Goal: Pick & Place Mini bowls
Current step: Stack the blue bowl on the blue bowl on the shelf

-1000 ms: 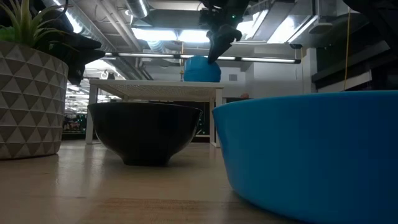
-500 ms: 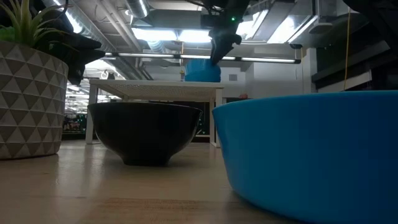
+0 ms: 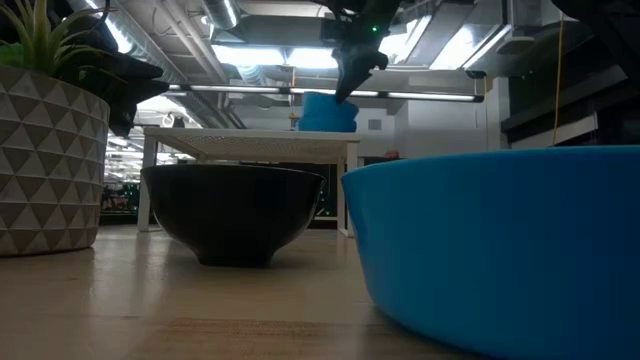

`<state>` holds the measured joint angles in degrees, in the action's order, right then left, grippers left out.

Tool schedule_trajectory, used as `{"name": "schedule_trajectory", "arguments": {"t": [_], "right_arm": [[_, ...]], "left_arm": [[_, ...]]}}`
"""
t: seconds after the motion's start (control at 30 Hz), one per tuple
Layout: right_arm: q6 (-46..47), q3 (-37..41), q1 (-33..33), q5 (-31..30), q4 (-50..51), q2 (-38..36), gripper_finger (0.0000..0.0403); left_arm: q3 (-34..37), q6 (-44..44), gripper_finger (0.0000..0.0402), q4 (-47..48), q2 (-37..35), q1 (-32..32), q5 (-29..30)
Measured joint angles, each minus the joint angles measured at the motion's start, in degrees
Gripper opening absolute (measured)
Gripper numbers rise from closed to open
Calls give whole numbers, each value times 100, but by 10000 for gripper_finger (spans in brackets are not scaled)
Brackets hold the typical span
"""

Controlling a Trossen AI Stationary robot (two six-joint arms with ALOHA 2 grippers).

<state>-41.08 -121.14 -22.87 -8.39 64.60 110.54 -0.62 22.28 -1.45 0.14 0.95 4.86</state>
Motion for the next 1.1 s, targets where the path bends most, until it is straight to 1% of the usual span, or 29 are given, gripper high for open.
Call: {"name": "schedule_trajectory", "arguments": {"t": [0.17, 0.27, 0.5, 0.7, 0.87, 1.1], "right_arm": [[-275, -4, 41, -482, 16, -2, 6], [-465, -4, 67, -574, 160, -1, 9], [-455, -4, 72, -358, 259, -2, 9], [-448, -4, 72, -337, 260, -2, 9], [-443, -4, 72, 143, 262, -2, 9], [-444, -4, 72, 197, 262, -2, 10]], "left_arm": [[-2, 2, 100, 0, 0, 1, 2], [0, 0, 100, 0, 0, 0, 0], [0, 0, 100, 0, 0, 2, 2], [0, 2, 100, 0, 0, 0, 2], [0, 1, 100, 0, 0, 0, 0], [0, 2, 100, -2, 0, 2, 2]]}}
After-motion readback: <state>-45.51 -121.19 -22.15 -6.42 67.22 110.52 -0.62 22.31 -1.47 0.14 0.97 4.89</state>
